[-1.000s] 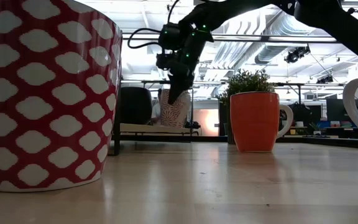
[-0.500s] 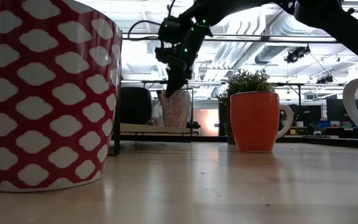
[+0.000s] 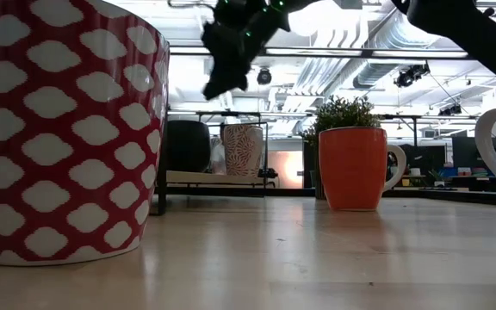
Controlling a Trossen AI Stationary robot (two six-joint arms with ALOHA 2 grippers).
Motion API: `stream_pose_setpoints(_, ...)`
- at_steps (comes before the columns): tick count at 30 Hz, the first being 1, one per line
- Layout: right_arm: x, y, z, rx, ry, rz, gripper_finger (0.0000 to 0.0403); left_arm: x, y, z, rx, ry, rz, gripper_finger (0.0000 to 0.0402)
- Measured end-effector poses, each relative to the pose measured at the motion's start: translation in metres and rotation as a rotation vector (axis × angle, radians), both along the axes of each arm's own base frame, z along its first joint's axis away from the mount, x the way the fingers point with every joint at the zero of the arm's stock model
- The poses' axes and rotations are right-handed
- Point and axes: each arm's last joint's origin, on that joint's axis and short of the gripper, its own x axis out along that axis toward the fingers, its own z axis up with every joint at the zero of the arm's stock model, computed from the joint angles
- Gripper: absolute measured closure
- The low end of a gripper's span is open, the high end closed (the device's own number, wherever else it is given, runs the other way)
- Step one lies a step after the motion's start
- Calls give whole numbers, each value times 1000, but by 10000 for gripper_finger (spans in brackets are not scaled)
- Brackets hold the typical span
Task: Place coffee mugs
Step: Adjust the black cup
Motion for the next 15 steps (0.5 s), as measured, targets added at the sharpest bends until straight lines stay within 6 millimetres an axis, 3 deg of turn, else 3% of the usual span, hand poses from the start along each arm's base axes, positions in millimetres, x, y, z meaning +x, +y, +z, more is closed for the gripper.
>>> stream_pose_setpoints(5, 16, 25, 4, -13, -107, 106, 304, 0, 0, 0, 2, 0, 0, 275)
stream_pose_setpoints(9, 23, 30, 2, -25, -144, 123, 304, 0, 0, 0, 2, 0, -1, 275)
stream_pose_setpoints(15, 35, 26, -34, 9, -62, 111, 304, 0, 0, 0, 1, 0, -1, 275)
